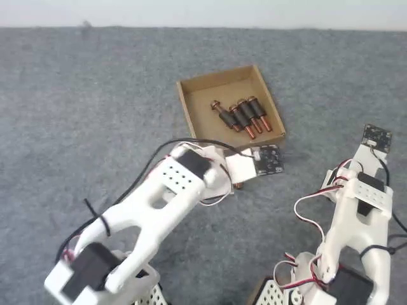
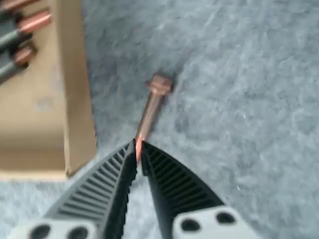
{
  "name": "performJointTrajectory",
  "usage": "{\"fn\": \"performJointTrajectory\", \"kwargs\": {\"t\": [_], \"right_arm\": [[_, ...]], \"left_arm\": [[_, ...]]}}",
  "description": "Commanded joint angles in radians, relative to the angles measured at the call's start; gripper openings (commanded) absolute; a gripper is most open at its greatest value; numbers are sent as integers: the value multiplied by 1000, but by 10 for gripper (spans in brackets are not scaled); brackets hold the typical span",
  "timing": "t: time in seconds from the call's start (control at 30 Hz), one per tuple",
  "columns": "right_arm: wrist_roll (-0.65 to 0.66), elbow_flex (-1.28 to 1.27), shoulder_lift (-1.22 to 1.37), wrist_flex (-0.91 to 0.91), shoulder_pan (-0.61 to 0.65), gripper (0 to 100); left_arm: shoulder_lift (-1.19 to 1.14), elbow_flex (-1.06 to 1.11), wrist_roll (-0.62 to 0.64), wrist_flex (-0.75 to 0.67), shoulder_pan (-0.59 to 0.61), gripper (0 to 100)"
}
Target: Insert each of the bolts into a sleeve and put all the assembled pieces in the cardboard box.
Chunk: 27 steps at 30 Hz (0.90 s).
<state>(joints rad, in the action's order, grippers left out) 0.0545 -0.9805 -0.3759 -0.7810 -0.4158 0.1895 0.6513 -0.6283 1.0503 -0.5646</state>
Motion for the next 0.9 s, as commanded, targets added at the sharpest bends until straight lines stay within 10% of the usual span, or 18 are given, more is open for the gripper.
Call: {"fn": "performJointTrajectory", "kwargs": {"t": [0.0,0.87], "right_arm": [[34,3,-44,19,-13,7],[74,-11,-45,28,-5,7]], "left_arm": [[-38,-62,-15,-86,-5,103],[-437,-311,-72,-57,11,77]]}}
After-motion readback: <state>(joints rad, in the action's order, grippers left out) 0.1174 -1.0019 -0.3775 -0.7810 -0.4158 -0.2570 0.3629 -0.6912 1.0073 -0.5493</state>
